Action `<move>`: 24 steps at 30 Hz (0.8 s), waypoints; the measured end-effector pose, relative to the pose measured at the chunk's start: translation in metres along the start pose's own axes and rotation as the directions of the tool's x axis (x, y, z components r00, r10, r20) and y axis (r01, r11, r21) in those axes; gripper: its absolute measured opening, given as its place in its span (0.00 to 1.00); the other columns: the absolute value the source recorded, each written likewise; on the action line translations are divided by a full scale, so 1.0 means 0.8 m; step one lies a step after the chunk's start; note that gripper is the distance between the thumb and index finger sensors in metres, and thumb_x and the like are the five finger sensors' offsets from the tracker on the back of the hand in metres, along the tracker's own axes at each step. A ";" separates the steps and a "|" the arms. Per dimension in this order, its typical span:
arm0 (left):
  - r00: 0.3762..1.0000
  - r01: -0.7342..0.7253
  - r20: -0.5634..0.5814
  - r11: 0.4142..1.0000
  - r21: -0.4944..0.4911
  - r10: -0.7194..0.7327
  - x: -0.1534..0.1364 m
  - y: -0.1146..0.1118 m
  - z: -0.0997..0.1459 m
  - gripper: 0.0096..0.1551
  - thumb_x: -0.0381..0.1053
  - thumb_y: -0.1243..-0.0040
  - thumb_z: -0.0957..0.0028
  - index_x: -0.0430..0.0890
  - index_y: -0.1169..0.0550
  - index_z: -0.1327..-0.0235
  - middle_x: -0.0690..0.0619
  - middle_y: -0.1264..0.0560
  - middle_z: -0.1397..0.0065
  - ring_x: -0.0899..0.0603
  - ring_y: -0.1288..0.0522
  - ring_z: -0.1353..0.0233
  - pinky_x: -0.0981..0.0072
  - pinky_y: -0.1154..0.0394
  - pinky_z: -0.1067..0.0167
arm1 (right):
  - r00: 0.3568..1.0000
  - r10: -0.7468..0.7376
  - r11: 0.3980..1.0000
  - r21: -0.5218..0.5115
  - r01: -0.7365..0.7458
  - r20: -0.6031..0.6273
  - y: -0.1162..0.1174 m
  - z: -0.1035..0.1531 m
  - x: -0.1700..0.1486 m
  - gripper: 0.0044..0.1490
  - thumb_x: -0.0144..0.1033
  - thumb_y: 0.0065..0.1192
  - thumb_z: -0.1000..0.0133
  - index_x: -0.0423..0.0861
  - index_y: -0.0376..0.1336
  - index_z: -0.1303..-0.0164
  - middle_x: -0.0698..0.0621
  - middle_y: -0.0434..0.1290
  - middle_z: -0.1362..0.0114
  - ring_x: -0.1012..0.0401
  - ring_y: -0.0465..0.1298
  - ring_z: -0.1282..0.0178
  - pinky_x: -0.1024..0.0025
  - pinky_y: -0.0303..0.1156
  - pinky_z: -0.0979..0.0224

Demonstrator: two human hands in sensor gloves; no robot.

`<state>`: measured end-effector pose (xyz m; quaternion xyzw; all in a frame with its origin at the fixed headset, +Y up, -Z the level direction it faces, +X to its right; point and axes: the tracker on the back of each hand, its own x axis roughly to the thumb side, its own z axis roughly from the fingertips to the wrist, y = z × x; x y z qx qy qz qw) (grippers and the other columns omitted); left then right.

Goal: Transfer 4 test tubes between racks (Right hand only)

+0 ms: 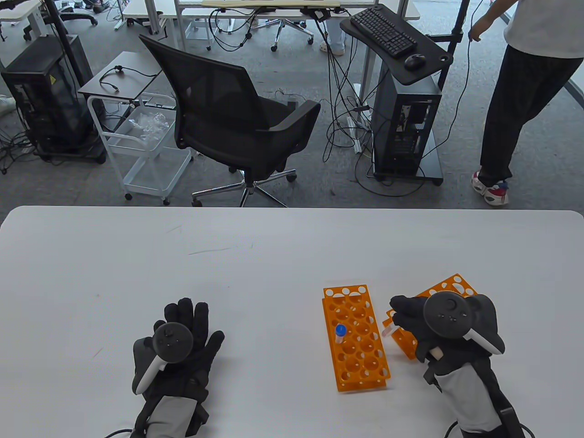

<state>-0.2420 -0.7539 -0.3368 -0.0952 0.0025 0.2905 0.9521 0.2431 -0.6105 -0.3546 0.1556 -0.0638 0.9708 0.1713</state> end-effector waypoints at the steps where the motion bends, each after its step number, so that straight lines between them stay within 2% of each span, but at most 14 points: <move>1: 1.000 0.000 0.000 1.000 0.000 0.000 0.000 0.000 0.000 0.42 0.72 0.62 0.39 0.70 0.65 0.20 0.69 0.78 0.18 0.57 0.88 0.22 0.58 0.88 0.28 | 1.000 -0.005 1.000 -0.010 0.005 -0.011 -0.003 0.001 -0.005 0.29 0.40 0.67 0.49 0.42 0.73 0.39 0.41 0.83 0.44 0.43 0.80 0.47 0.39 0.68 0.39; 14: 1.000 0.001 0.001 1.000 0.000 -0.001 0.000 0.000 0.000 0.42 0.72 0.62 0.39 0.70 0.65 0.20 0.68 0.78 0.18 0.57 0.87 0.22 0.58 0.88 0.28 | 0.992 0.007 0.999 -0.052 -0.013 -0.127 -0.014 0.004 -0.046 0.29 0.41 0.68 0.49 0.42 0.73 0.40 0.41 0.84 0.45 0.43 0.80 0.47 0.39 0.68 0.39; 24: 1.000 0.002 0.002 1.000 -0.001 -0.002 0.001 0.000 0.000 0.42 0.72 0.62 0.39 0.70 0.65 0.20 0.68 0.78 0.18 0.57 0.88 0.22 0.58 0.88 0.28 | 0.982 0.031 0.998 -0.052 -0.041 -0.185 -0.018 0.006 -0.060 0.28 0.40 0.68 0.49 0.43 0.73 0.40 0.41 0.83 0.44 0.43 0.80 0.47 0.38 0.68 0.39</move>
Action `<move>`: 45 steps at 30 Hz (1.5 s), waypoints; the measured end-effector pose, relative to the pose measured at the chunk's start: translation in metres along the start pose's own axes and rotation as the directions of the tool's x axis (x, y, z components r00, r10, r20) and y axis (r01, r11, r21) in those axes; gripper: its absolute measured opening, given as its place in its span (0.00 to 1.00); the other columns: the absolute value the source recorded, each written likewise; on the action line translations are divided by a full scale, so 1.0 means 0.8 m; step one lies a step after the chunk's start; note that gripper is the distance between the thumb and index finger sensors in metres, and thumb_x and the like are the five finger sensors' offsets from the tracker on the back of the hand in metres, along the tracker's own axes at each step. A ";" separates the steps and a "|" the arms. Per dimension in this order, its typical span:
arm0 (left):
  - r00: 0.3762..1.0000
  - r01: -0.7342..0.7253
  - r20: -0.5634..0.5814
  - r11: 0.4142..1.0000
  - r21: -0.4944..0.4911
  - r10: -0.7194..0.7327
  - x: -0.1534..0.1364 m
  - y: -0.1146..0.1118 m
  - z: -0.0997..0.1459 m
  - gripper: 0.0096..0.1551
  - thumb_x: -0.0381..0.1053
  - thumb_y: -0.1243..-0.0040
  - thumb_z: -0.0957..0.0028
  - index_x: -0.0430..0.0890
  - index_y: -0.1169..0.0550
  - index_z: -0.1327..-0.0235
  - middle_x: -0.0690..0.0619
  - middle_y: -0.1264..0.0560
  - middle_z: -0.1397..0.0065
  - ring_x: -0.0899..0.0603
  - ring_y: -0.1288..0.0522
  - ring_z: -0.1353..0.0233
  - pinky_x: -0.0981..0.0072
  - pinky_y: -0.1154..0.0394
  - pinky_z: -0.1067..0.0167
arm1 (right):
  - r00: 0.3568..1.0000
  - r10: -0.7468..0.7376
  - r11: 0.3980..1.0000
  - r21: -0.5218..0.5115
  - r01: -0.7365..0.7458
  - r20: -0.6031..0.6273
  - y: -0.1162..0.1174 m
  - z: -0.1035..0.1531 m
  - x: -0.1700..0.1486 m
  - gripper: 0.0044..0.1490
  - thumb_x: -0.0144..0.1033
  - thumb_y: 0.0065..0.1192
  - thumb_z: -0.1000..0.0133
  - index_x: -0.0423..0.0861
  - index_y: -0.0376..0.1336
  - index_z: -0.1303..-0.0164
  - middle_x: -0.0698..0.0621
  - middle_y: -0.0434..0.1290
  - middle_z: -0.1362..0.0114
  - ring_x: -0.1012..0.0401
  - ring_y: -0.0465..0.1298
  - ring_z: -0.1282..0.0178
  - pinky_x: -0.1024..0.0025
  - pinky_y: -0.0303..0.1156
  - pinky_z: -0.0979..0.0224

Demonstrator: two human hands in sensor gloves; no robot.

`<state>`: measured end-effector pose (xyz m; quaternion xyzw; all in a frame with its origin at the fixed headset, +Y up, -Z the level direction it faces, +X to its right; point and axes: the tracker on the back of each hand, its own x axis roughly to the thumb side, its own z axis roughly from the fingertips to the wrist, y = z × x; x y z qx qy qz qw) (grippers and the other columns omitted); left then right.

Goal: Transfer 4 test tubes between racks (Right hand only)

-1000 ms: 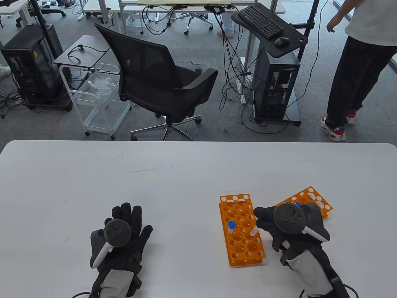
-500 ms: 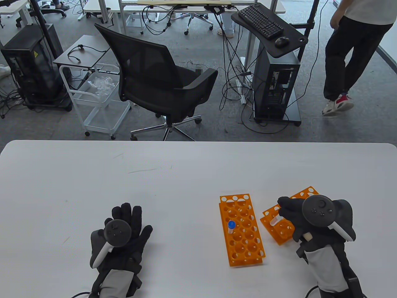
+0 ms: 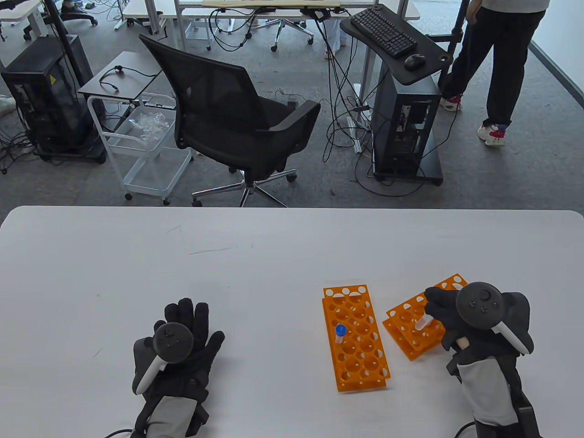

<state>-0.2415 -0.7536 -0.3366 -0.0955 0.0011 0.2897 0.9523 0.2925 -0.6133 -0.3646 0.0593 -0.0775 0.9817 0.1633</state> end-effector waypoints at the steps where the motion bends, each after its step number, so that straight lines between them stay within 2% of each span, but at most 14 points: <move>1: 1.000 0.000 0.000 1.000 0.000 0.000 0.000 0.000 0.000 0.42 0.72 0.62 0.39 0.70 0.65 0.20 0.68 0.78 0.18 0.57 0.87 0.22 0.58 0.88 0.28 | 1.000 0.003 1.000 0.000 -0.003 -0.004 0.000 0.000 -0.001 0.28 0.40 0.68 0.49 0.43 0.73 0.40 0.41 0.83 0.44 0.42 0.80 0.47 0.38 0.68 0.38; 25: 1.000 -0.004 0.000 1.000 0.002 0.004 0.000 0.001 0.000 0.42 0.72 0.62 0.39 0.70 0.65 0.20 0.68 0.78 0.18 0.57 0.87 0.22 0.58 0.88 0.28 | 0.994 0.068 0.995 0.075 -0.061 -0.084 0.019 -0.010 -0.019 0.28 0.38 0.69 0.49 0.43 0.74 0.40 0.40 0.83 0.43 0.42 0.79 0.46 0.38 0.68 0.38; 45: 1.000 -0.004 0.000 1.000 0.002 0.004 0.000 0.001 0.000 0.42 0.72 0.62 0.39 0.70 0.65 0.20 0.68 0.78 0.18 0.57 0.87 0.22 0.58 0.88 0.28 | 0.989 0.099 0.986 0.142 -0.084 -0.106 0.041 -0.017 -0.026 0.28 0.37 0.69 0.50 0.44 0.74 0.40 0.40 0.83 0.42 0.41 0.79 0.44 0.37 0.67 0.38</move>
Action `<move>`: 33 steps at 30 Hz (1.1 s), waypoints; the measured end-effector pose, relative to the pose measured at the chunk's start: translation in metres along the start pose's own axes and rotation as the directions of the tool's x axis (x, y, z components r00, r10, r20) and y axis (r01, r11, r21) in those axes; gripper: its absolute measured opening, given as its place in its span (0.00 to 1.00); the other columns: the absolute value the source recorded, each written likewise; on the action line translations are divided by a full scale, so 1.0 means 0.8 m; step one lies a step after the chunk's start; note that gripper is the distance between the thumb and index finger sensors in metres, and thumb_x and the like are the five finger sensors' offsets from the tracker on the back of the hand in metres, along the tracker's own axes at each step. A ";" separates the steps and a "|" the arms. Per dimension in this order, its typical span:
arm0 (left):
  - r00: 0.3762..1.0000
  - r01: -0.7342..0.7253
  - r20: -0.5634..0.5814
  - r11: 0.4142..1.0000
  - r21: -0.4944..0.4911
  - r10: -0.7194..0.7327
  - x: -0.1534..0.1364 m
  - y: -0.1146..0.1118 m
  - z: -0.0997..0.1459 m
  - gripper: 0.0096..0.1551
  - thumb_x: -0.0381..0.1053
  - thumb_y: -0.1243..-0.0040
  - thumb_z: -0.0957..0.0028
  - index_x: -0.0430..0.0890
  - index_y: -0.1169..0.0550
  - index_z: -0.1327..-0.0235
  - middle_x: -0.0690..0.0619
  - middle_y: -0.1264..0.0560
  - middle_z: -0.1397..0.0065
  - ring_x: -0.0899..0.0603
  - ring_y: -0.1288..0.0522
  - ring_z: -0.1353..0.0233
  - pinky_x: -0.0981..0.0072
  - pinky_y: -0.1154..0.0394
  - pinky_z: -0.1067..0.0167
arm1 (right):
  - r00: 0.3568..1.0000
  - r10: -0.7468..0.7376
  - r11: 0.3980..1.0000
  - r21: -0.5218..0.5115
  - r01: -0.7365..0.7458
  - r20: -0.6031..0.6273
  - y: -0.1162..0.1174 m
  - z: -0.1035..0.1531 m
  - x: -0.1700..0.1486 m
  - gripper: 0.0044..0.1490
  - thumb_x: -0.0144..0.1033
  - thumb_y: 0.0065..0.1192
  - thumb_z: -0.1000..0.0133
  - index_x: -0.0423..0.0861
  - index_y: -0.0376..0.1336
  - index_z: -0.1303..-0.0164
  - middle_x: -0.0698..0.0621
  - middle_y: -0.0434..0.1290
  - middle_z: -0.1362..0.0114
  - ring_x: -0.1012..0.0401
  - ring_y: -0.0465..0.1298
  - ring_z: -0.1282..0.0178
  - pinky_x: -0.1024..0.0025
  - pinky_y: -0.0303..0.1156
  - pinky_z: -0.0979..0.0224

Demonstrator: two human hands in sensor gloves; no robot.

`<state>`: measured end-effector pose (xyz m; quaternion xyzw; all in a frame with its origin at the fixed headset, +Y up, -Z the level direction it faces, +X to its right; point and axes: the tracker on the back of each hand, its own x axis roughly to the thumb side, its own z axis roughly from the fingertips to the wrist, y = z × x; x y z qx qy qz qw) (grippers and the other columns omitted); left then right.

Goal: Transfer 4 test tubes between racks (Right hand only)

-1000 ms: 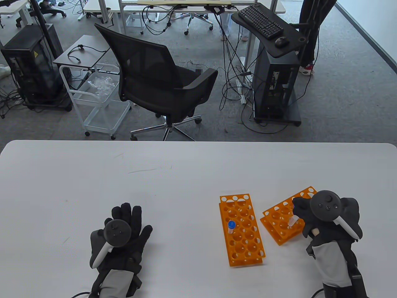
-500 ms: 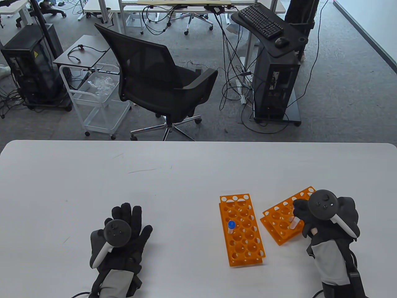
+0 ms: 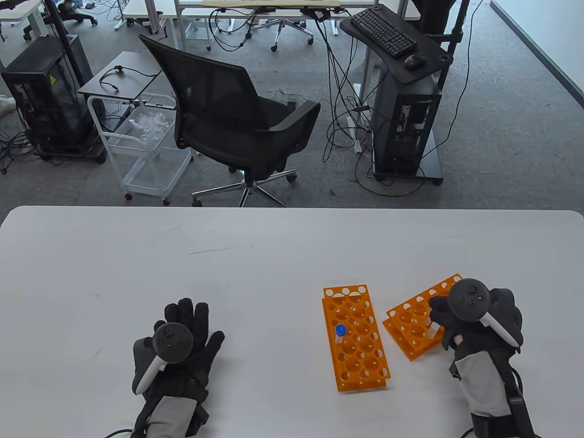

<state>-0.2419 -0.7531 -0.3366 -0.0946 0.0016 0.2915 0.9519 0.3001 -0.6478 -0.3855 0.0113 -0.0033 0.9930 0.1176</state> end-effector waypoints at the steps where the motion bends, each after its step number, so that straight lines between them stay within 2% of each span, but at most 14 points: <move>1: 1.000 0.000 0.000 1.000 0.000 0.000 0.000 0.000 0.000 0.42 0.72 0.62 0.39 0.70 0.65 0.20 0.68 0.78 0.18 0.57 0.87 0.22 0.58 0.88 0.28 | 1.000 0.001 1.000 0.003 -0.001 0.000 0.001 -0.001 0.000 0.28 0.37 0.69 0.50 0.44 0.74 0.40 0.40 0.83 0.42 0.41 0.79 0.44 0.37 0.67 0.38; 33: 1.000 0.000 0.000 1.000 0.000 0.000 0.000 0.000 0.000 0.42 0.72 0.62 0.39 0.70 0.65 0.20 0.68 0.78 0.18 0.57 0.87 0.22 0.58 0.88 0.28 | 0.999 0.032 0.996 0.085 -0.029 -0.030 0.027 -0.012 -0.002 0.28 0.37 0.69 0.50 0.44 0.74 0.40 0.40 0.83 0.41 0.41 0.79 0.44 0.37 0.67 0.37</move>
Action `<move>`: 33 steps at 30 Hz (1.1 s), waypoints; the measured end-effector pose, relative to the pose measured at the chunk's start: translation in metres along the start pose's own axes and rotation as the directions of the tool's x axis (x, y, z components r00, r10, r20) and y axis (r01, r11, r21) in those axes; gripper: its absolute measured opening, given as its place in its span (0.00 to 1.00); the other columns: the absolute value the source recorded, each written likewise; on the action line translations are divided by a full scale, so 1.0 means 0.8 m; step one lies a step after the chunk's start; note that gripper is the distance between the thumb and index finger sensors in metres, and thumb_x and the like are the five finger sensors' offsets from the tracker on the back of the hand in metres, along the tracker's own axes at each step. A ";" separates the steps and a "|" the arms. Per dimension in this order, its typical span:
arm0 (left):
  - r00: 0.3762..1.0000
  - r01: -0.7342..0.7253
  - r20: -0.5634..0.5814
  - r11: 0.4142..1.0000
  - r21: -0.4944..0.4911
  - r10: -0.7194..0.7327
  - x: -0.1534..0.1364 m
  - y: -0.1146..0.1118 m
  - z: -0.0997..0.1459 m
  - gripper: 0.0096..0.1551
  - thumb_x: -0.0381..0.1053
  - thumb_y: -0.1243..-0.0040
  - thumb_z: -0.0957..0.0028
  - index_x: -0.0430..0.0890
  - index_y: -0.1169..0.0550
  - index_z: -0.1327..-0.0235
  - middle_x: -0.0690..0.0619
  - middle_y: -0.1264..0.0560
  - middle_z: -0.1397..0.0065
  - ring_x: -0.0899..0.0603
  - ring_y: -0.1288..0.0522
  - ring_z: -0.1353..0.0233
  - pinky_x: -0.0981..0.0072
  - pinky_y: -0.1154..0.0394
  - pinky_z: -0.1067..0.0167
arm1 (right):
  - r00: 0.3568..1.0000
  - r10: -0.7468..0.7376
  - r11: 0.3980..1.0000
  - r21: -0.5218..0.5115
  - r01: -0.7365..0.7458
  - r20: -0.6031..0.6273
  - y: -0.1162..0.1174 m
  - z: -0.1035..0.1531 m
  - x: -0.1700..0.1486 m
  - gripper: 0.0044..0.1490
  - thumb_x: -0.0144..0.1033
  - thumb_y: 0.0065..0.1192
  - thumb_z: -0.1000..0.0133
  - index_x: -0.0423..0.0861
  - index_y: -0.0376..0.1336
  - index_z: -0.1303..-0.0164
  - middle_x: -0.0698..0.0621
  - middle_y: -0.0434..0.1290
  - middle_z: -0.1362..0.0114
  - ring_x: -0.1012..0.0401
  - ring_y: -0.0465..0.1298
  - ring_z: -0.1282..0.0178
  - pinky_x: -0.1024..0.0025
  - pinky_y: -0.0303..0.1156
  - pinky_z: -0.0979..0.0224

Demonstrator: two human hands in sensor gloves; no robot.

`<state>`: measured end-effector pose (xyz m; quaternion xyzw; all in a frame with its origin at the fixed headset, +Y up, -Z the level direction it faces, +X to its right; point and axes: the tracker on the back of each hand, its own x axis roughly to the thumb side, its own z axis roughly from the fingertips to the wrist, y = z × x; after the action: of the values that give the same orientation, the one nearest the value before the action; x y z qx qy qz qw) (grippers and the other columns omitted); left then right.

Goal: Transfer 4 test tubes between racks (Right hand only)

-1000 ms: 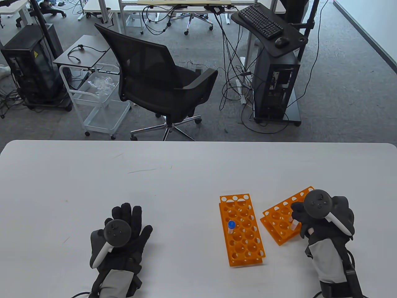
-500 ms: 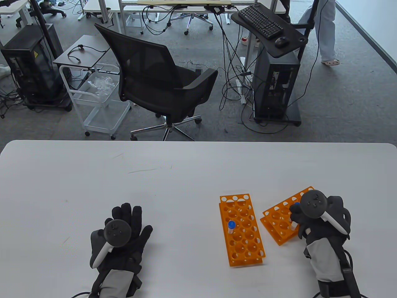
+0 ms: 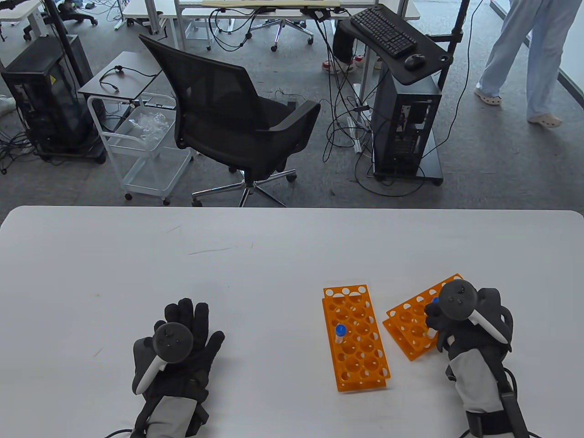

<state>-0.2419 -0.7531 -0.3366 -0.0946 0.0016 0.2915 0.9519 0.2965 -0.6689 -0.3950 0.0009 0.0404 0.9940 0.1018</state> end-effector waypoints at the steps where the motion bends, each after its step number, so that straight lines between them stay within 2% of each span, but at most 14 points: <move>1: 1.000 0.000 0.000 1.000 0.000 0.000 0.000 0.000 0.000 0.42 0.72 0.62 0.39 0.70 0.65 0.20 0.68 0.78 0.18 0.57 0.87 0.22 0.58 0.88 0.28 | 1.000 0.000 1.000 0.002 0.000 -0.001 0.000 0.001 0.000 0.28 0.37 0.69 0.50 0.44 0.74 0.40 0.40 0.83 0.41 0.41 0.79 0.44 0.37 0.67 0.37; 33: 1.000 0.000 0.000 1.000 0.000 0.000 0.000 0.000 0.000 0.42 0.72 0.62 0.39 0.69 0.65 0.20 0.68 0.78 0.18 0.57 0.87 0.22 0.58 0.88 0.28 | 1.000 -0.022 0.999 0.038 0.022 0.000 0.002 0.000 -0.001 0.28 0.38 0.71 0.50 0.43 0.74 0.41 0.40 0.82 0.40 0.41 0.79 0.43 0.37 0.67 0.37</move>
<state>-0.2419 -0.7531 -0.3366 -0.0946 0.0016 0.2915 0.9519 0.2967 -0.6703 -0.3947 0.0025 0.0591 0.9919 0.1126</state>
